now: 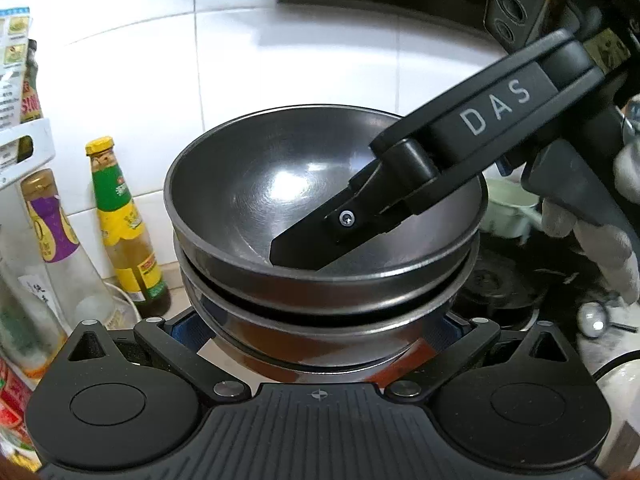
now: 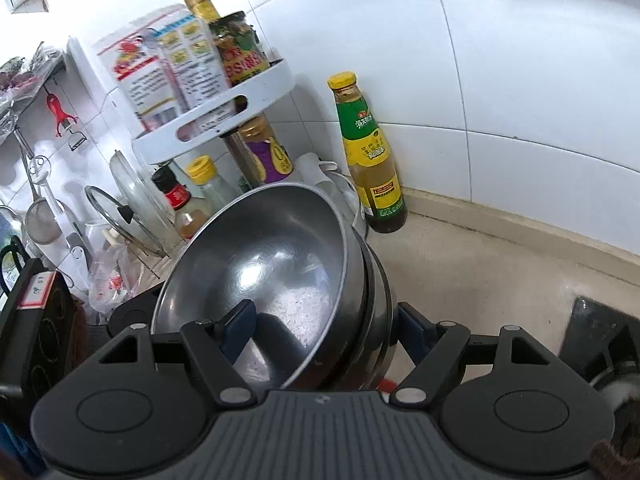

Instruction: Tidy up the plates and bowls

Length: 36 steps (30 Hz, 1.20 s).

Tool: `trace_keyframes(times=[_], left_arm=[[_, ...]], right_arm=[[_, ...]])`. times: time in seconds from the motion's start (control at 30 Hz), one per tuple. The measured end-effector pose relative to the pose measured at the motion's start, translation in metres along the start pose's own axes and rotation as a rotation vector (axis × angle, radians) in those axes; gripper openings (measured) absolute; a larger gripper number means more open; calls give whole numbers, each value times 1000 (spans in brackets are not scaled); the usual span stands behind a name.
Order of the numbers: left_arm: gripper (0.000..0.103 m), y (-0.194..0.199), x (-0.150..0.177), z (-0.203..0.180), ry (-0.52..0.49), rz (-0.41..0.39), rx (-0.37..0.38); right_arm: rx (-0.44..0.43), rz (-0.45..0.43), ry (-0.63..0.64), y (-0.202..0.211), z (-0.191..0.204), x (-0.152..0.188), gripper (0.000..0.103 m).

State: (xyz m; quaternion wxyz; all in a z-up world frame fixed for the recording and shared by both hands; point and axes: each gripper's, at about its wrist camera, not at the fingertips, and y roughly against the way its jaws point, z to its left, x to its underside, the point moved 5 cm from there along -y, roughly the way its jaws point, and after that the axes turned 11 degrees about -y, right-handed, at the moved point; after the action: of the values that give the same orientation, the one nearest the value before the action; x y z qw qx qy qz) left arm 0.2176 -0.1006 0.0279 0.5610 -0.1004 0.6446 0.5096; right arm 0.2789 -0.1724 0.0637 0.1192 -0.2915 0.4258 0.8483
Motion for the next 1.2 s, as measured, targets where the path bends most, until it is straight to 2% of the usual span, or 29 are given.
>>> trace_keyframes(times=[0.1, 0.23, 0.53, 0.77, 1.2], left_arm=[[103, 17, 10, -4, -4, -12, 35], [103, 27, 33, -12, -18, 16, 80], [103, 5, 74, -30, -52, 81, 121], [103, -9, 94, -41, -48, 127, 144], [103, -32, 115, -53, -59, 176, 139]], right_arm=[[26, -8, -23, 7, 5, 18, 71], [56, 12, -65, 6, 6, 45, 71], [97, 20, -163, -15, -17, 93, 71], [110, 29, -195, -28, -37, 115, 71], [111, 60, -206, -44, -58, 131, 71]])
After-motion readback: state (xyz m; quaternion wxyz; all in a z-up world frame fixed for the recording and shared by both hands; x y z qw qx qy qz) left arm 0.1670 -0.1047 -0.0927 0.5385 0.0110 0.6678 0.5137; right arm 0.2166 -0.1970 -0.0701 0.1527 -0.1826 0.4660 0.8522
